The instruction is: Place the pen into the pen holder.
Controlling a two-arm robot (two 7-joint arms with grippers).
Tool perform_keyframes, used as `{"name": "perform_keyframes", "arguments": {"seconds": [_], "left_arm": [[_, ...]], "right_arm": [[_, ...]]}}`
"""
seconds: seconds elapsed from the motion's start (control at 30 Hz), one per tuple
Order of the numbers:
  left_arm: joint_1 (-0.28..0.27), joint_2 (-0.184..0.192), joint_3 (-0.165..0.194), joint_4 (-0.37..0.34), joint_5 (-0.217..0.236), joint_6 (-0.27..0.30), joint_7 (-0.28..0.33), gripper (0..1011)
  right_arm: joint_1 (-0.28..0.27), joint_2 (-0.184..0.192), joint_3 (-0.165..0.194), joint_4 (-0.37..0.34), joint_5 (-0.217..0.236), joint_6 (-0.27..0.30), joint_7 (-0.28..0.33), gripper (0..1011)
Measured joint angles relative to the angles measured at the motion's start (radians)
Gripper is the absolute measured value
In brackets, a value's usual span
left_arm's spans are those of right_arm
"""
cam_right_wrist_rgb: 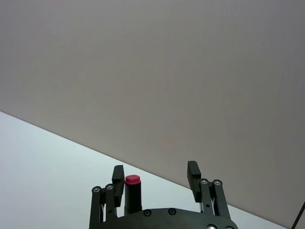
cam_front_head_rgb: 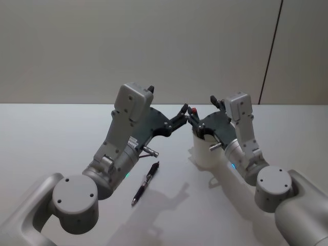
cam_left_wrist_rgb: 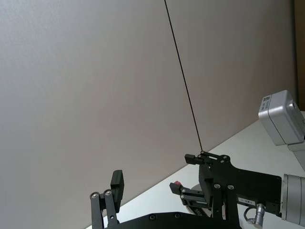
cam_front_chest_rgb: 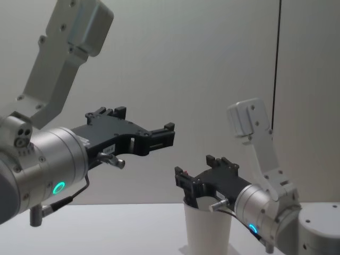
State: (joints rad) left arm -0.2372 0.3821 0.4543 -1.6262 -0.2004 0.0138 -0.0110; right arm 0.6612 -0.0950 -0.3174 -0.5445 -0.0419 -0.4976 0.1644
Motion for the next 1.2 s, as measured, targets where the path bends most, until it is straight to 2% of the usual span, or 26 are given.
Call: {"name": "perform_keyframes", "arguments": {"seconds": [0.07, 0.3, 0.57, 0.8, 1.2], "left_arm": [[0.0, 0.0, 0.0, 0.0, 0.0, 0.0, 0.0, 1003], [0.0, 0.0, 0.0, 0.0, 0.0, 0.0, 0.0, 1003], [0.0, 0.0, 0.0, 0.0, 0.0, 0.0, 0.0, 1003], [0.0, 0.0, 0.0, 0.0, 0.0, 0.0, 0.0, 1003], [0.0, 0.0, 0.0, 0.0, 0.0, 0.0, 0.0, 1003]], "right_arm": [[0.0, 0.0, 0.0, 0.0, 0.002, -0.001, 0.0, 846], [-0.012, 0.002, 0.002, -0.024, 0.012, 0.003, 0.001, 1001], [-0.065, 0.02, 0.01, -0.134, 0.037, 0.039, 0.004, 1002], [-0.138, 0.048, 0.023, -0.306, 0.071, 0.097, 0.0, 1002], [-0.235, 0.086, 0.042, -0.52, 0.113, 0.198, -0.056, 1001]]}}
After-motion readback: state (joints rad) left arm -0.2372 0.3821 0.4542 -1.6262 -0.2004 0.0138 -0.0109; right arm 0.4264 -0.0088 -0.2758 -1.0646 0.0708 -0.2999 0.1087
